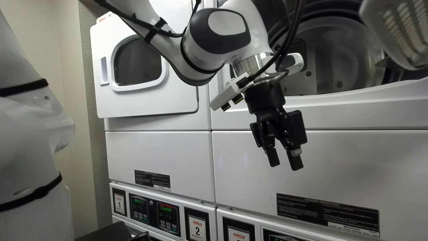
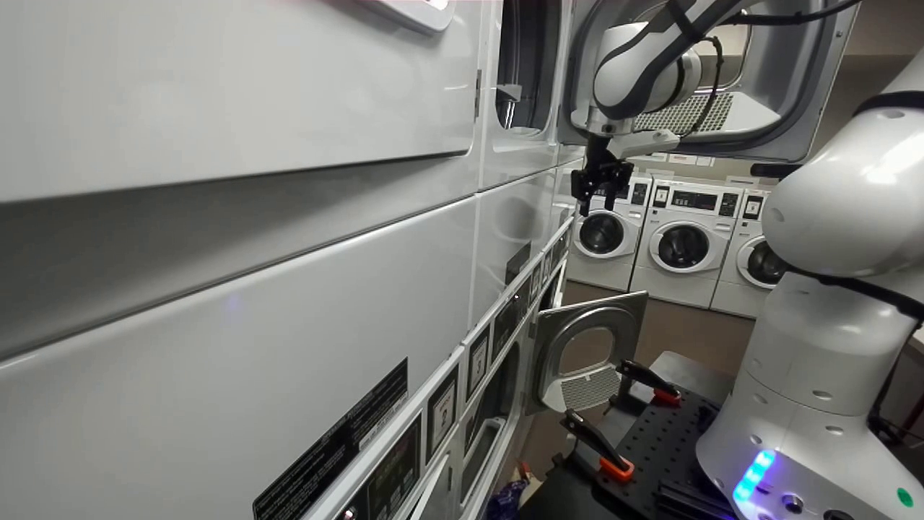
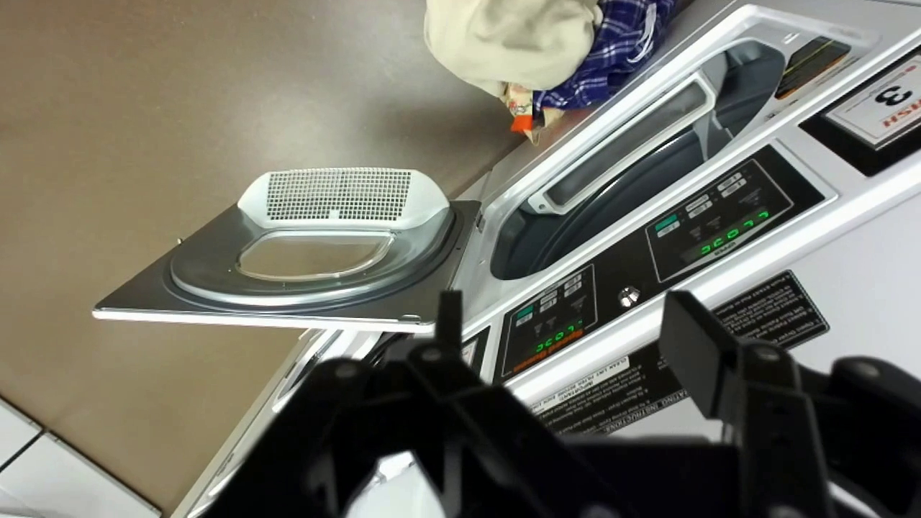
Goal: Remove the clothing from the second upper dryer
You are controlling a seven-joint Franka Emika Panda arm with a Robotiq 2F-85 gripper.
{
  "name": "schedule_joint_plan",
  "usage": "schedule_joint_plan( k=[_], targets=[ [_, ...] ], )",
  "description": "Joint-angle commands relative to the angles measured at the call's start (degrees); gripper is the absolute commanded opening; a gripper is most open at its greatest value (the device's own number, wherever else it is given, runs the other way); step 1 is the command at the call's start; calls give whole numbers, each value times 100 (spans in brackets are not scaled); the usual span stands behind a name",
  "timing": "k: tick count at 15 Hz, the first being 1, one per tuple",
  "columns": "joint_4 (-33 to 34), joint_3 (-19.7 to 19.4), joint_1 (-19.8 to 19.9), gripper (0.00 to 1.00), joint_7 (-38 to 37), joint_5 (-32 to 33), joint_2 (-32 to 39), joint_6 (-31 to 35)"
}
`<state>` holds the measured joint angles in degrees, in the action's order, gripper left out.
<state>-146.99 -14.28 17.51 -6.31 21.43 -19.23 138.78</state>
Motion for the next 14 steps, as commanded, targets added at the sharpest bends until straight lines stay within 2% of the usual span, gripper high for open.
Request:
schedule_joint_plan(
  k=[1,6,11,14],
  targets=[
    [-126,180,26,99,-100,-207,-287,84],
    [277,368,-207,100,-30,-905,-513,-272],
    [1064,375,-474,100,86,-1683,-491,-342],
    [1561,393,-549,100,76,-1892,-432,-390]
  ],
)
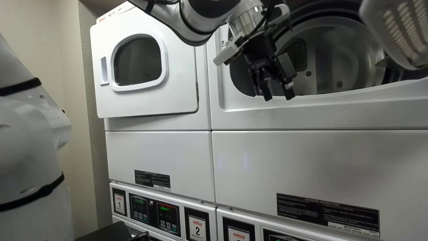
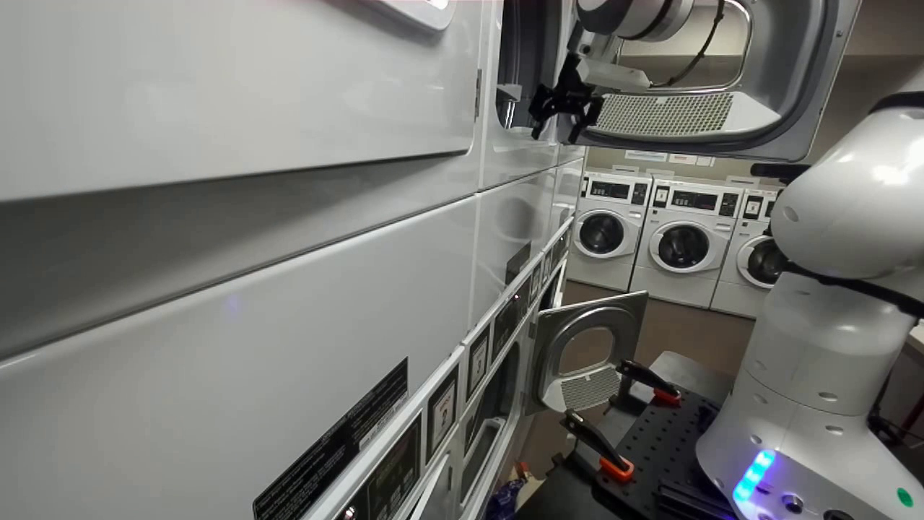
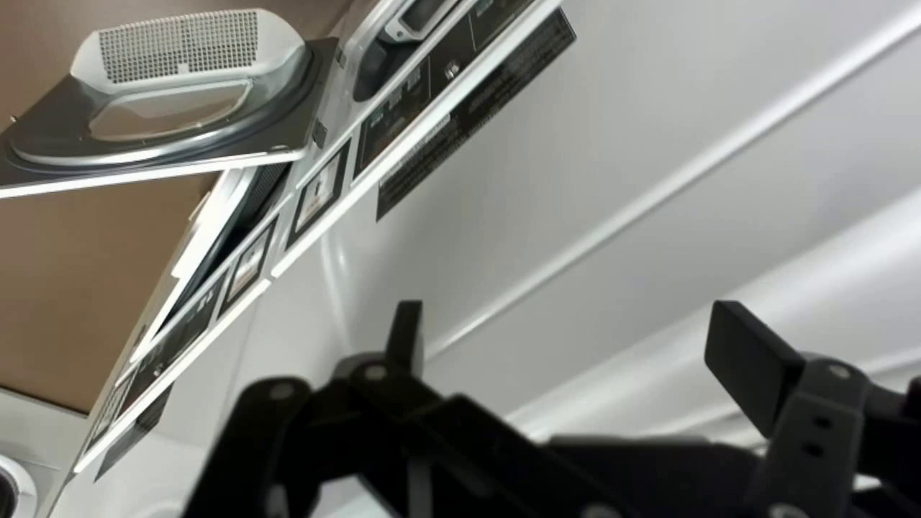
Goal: Remove the clothing from the second upper dryer
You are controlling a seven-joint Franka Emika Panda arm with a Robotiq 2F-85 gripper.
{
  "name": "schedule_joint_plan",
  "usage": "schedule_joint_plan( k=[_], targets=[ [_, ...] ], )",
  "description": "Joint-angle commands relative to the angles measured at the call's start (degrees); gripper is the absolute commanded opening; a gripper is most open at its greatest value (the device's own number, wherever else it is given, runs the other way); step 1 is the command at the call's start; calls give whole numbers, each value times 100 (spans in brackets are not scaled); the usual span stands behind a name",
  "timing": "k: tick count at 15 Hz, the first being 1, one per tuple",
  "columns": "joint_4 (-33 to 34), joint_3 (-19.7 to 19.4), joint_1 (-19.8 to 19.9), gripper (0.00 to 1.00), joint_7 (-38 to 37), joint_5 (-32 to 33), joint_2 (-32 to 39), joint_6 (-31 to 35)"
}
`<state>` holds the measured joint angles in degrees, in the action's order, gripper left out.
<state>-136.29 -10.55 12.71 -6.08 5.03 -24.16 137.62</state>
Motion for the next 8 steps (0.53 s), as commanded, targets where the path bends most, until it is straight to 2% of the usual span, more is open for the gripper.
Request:
schedule_joint_plan(
  k=[1,8],
  targets=[
    [637,18,-102,100,64,-314,79,-278],
    [1206,17,-238,100,116,-455,199,-212]
  ],
)
